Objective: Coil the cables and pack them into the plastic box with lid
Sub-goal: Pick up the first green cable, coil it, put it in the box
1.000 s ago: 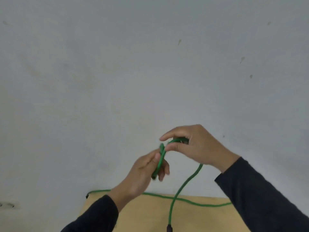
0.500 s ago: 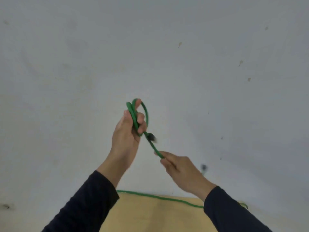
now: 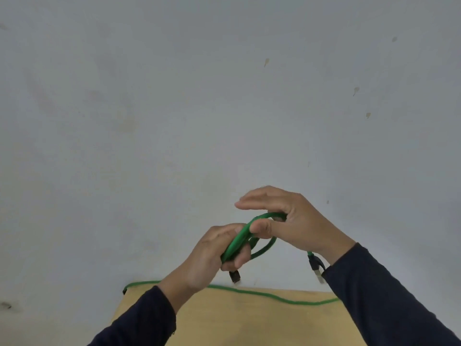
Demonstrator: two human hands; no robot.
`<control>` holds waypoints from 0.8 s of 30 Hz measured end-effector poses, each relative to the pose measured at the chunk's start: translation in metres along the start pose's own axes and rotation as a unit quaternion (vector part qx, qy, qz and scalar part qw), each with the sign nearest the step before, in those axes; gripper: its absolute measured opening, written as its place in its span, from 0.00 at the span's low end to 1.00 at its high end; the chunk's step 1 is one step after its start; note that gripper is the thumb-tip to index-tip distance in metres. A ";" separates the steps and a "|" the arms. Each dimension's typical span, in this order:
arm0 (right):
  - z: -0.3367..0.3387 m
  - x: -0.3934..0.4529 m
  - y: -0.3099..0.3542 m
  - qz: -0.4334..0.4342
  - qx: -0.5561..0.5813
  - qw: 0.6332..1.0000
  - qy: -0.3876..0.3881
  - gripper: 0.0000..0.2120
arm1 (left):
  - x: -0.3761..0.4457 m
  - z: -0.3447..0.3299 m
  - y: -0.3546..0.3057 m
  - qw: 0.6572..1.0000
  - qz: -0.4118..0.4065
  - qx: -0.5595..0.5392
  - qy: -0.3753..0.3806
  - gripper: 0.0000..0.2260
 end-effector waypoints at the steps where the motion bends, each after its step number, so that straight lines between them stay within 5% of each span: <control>1: -0.001 -0.001 -0.002 -0.001 0.012 1.000 -0.004 0.13 | 0.001 0.003 -0.005 1.000 -0.010 -0.002 0.001 0.21; 9: -0.004 -0.003 -0.012 -0.027 0.088 0.987 -0.132 0.13 | -0.008 0.032 -0.008 0.971 -0.053 0.050 -0.228 0.18; 14: -0.020 -0.002 -0.026 -0.042 0.156 0.981 -0.105 0.13 | -0.011 0.033 -0.014 0.960 -0.086 0.053 -0.260 0.12; 20: -0.017 -0.008 -0.031 -0.057 0.038 0.996 -0.059 0.19 | -0.016 0.064 -0.013 0.948 -0.055 -0.001 -0.314 0.14; 24: -0.002 -0.010 -0.031 -0.058 -0.020 0.991 -0.115 0.19 | -0.014 0.066 -0.001 0.955 -0.026 -0.066 -0.289 0.14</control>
Point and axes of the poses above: each hand's wrist, its own x-axis towards the middle knuckle, its own z-axis out of the back of the hand, y = z × x, the point moved 7 cm from there along x, towards the middle knuckle, and after that the axes turned 13 degrees about y, right-handed, at the moved point
